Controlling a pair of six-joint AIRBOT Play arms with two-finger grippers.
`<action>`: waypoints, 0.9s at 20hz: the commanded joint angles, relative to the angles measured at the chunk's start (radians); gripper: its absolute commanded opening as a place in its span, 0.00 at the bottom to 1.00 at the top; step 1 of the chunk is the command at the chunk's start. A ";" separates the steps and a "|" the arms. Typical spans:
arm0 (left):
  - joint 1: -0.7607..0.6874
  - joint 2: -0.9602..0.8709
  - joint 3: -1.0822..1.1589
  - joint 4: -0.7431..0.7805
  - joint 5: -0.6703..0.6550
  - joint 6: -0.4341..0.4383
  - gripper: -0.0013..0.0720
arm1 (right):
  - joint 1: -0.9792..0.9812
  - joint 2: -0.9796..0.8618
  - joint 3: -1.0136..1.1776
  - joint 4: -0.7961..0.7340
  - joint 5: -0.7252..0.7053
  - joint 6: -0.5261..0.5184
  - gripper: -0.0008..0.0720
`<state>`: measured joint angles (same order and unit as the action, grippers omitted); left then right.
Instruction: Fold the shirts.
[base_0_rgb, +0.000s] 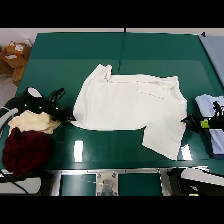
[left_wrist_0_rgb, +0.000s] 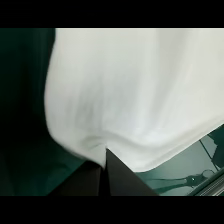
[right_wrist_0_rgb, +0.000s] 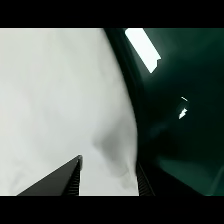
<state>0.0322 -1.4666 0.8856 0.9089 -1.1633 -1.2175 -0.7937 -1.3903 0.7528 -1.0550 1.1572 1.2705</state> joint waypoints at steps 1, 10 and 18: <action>0.001 0.001 0.000 0.000 0.005 0.008 0.05 | 0.001 -0.013 -0.006 -0.021 0.053 -0.024 0.60; 0.001 0.001 0.000 0.000 -0.013 0.023 0.05 | -0.007 -0.013 -0.005 -0.018 0.134 -0.076 0.52; 0.001 0.077 0.118 0.003 -0.077 0.036 0.04 | 0.013 0.039 0.079 0.315 0.154 -0.156 0.03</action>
<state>0.0322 -1.4361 0.9375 0.9089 -1.1942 -1.1797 -0.7918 -1.3849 0.7799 -0.9047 1.2716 1.1423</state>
